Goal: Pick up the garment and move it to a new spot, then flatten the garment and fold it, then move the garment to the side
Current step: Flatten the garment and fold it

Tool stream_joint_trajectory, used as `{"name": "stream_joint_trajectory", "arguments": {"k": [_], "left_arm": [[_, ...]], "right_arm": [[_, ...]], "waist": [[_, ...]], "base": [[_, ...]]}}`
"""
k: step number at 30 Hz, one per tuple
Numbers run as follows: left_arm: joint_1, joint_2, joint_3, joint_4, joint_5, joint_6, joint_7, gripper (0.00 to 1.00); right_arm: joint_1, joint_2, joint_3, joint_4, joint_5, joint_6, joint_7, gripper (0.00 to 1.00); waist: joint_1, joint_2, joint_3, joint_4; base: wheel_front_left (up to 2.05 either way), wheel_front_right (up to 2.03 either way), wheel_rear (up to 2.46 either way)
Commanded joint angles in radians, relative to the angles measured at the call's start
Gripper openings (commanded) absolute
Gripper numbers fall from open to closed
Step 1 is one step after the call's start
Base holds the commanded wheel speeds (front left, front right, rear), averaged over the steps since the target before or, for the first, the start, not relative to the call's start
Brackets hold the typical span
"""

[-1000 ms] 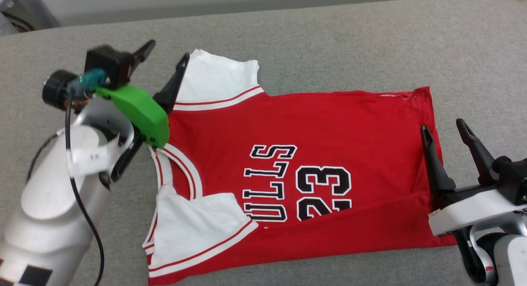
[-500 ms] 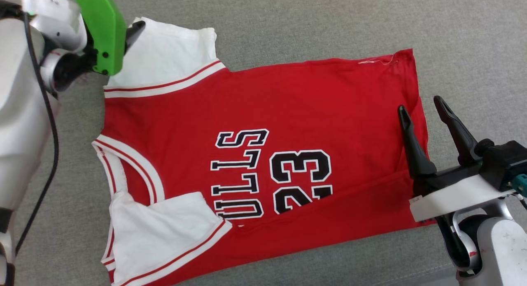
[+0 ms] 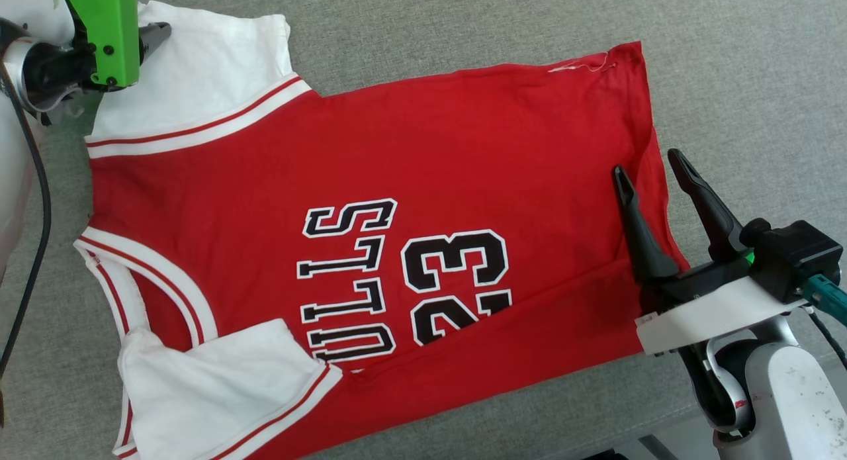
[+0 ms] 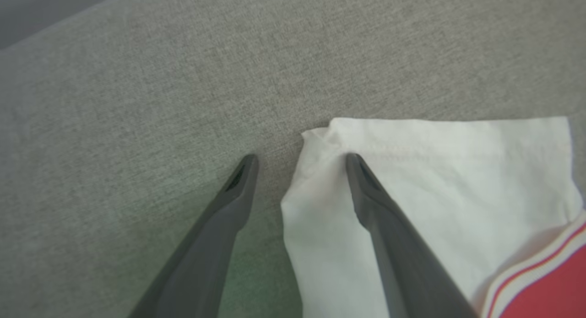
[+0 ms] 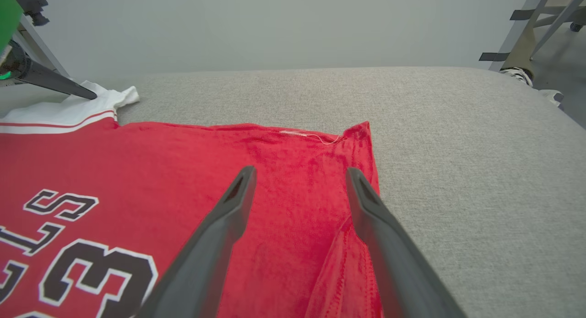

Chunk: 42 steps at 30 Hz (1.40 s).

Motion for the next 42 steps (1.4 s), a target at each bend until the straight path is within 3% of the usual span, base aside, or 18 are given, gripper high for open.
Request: {"name": "stream_joint_trajectory", "arguments": {"k": [1,2,3,4,5,9,19,25,32,42], "left_arm": [[0.001,-0.004,-0.006,0.018,-0.011,0.004,0.011,1.0],[0.003,-0.007,-0.006,0.026,-0.014,0.006,0.014,1.0],[0.006,-0.011,-0.004,0.033,-0.021,0.009,0.022,0.87],[0.01,-0.018,-0.002,0.042,-0.033,0.01,0.036,0.25],[0.014,-0.024,0.001,0.049,-0.044,0.014,0.051,0.0],[0.02,-0.04,0.016,0.048,-0.073,0.022,0.06,0.0],[0.072,-0.064,0.072,-0.019,-0.104,0.04,-0.111,0.0],[0.133,-0.043,0.057,-0.154,-0.094,0.044,-0.128,0.0],[0.24,-0.023,0.057,-0.414,-0.092,0.114,-0.147,0.0],[0.356,0.026,0.061,-0.79,-0.083,0.221,-0.13,0.0]], "right_arm": [[-0.018,0.0,0.002,0.003,0.004,-0.001,-0.01,1.0],[-0.018,-0.001,0.002,0.003,0.004,-0.001,-0.011,1.0],[-0.019,-0.001,0.001,0.002,0.003,-0.001,-0.011,1.0],[-0.019,-0.001,-0.001,0.001,0.002,-0.001,-0.011,1.0],[-0.02,-0.001,-0.002,0.0,0.002,-0.001,-0.01,1.0],[-0.02,-0.002,-0.007,-0.001,-0.004,-0.001,-0.004,1.0],[-0.012,-0.054,-0.029,0.004,-0.022,-0.001,0.076,1.0],[-0.033,-0.14,-0.056,0.002,-0.001,-0.001,0.272,1.0],[-0.17,-0.272,-0.085,0.043,0.124,-0.001,0.593,1.0],[-0.388,-0.387,-0.068,0.213,0.189,-0.001,0.83,1.0]], "waist": [[-0.0001,0.0,0.008,-0.007],[-0.0001,0.0,0.009,-0.007],[-0.0001,0.0,0.01,-0.006],[-0.0001,0.0,0.01,-0.004],[-0.0001,0.0,0.01,-0.003],[-0.0001,0.0,0.004,0.006],[-0.0001,0.0,-0.079,0.063],[-0.0001,0.0,-0.12,0.127],[-0.0001,0.0,-0.11,0.196],[-0.0001,0.0,-0.05,0.273]], "base": [[0.0,0.0,0.0],[0.0,0.0,0.0],[0.0,0.0,0.0],[0.0,0.0,0.0],[0.0,0.0,0.0],[0.0,0.0,0.0],[0.0,0.0,0.0],[0.0,0.0,0.0],[0.0,0.0,0.0],[0.0,0.0,0.0]]}}
